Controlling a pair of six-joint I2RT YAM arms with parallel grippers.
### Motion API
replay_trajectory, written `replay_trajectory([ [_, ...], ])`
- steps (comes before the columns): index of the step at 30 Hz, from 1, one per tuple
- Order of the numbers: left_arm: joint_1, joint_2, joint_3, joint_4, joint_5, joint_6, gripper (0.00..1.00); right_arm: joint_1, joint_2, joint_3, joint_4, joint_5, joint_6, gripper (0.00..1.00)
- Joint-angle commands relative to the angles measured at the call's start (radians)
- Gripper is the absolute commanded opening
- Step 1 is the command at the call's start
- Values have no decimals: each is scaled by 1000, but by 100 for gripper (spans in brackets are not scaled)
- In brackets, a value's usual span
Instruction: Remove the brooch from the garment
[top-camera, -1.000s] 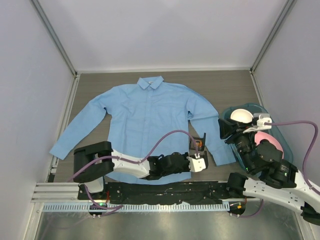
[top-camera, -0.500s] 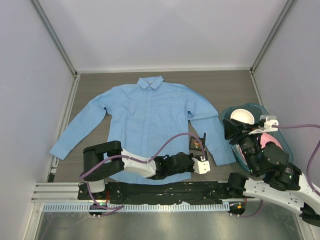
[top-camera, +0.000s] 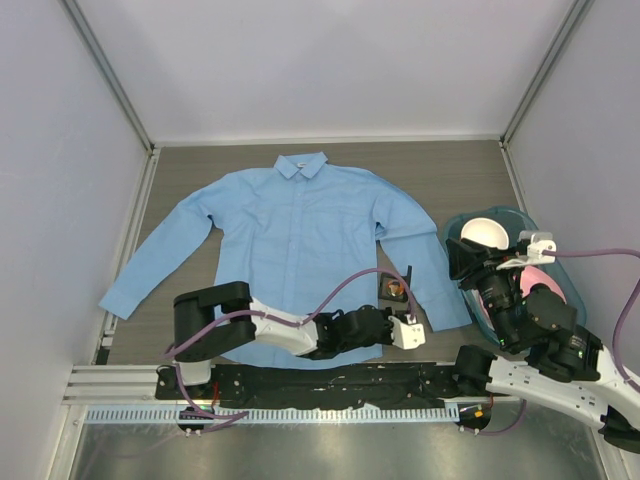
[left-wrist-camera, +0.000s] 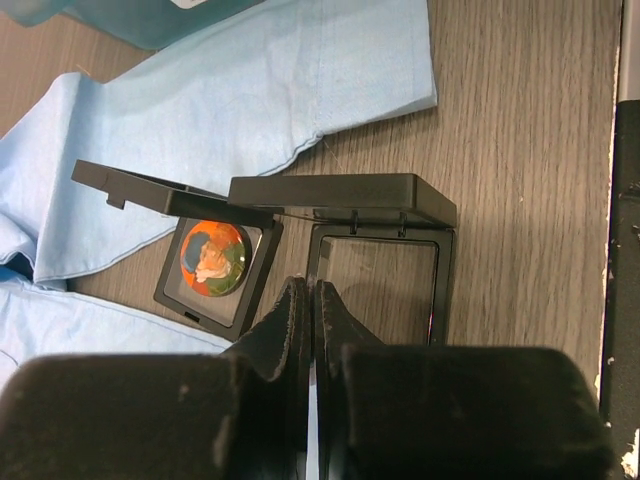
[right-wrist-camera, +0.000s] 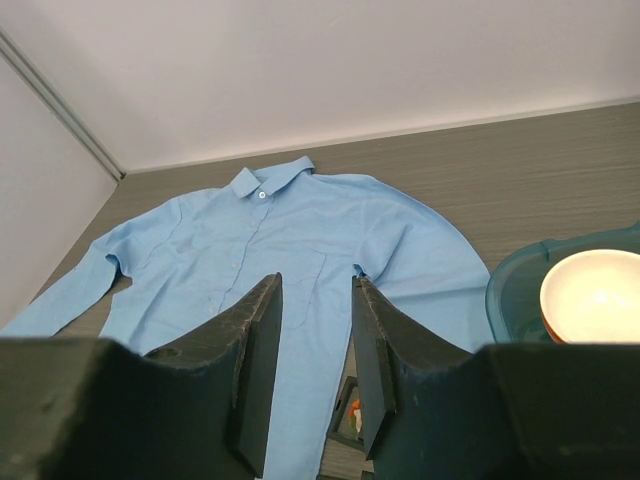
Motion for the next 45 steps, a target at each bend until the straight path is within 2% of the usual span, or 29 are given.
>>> replay_trajectory([
  [1,-6,15,52,69,-14,23,4,-2,-5,-4,5,20,-4,40],
  [37,-6,64,79,78,-34,29,10,-1,-4,-5,5,20,-7,39],
  [45,-6,64,75,83,-40,25,19,-1,0,-7,5,20,-4,39],
])
